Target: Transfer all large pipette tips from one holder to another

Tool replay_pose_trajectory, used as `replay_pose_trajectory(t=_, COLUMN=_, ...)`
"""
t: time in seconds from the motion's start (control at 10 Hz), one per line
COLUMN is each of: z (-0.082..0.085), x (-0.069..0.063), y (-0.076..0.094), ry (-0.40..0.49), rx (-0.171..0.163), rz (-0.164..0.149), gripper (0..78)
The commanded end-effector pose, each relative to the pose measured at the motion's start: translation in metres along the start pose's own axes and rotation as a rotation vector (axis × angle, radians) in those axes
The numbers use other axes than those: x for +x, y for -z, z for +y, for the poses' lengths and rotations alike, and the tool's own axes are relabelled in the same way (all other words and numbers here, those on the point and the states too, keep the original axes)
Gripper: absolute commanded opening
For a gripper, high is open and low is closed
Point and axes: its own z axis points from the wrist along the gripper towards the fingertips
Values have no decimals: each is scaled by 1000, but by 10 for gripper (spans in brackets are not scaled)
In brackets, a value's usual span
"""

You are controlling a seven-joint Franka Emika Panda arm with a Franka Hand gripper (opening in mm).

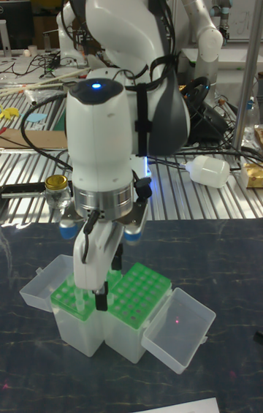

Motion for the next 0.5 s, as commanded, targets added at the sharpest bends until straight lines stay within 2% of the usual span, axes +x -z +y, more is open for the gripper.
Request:
replay_pose_trajectory(t=0.1, z=0, x=2, y=-8, ry=-23, rx=-3, rz=-4, gripper=774)
replay_pose_trajectory(t=0.5, z=-1, x=3, y=-17, ry=-27, rx=-3, rz=-8, gripper=774)
